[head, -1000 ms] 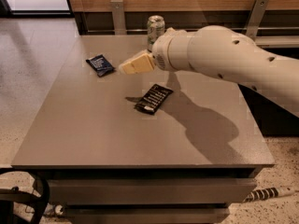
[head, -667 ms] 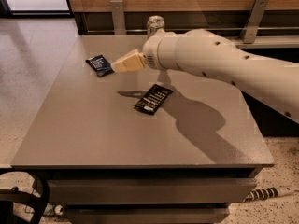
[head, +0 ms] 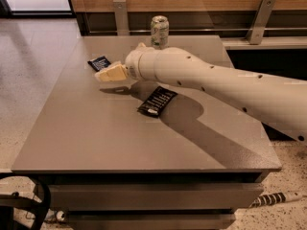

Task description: Pick rxbar blueberry

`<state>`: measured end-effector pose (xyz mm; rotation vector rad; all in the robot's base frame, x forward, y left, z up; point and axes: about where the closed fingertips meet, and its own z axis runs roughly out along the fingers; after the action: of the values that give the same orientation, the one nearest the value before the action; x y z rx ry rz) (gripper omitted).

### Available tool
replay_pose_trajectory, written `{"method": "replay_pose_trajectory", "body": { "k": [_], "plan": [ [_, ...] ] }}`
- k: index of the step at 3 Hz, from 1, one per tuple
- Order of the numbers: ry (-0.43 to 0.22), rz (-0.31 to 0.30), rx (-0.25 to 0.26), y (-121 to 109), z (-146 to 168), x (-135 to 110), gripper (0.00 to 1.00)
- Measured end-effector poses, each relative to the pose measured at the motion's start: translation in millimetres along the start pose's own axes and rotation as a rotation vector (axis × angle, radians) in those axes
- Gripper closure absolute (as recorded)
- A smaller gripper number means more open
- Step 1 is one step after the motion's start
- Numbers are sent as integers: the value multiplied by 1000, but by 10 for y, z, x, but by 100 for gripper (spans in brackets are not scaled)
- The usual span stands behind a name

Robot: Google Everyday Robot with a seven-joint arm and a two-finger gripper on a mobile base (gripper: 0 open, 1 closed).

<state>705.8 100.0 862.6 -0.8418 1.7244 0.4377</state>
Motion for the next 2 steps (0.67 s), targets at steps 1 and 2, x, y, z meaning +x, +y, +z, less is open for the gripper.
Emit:
{"method": "replay_pose_trajectory", "body": {
  "k": [1, 2],
  "plan": [
    [3, -2, -13, 22, 48, -11, 0],
    [1, 2, -60, 111, 255, -19, 0]
  ]
}}
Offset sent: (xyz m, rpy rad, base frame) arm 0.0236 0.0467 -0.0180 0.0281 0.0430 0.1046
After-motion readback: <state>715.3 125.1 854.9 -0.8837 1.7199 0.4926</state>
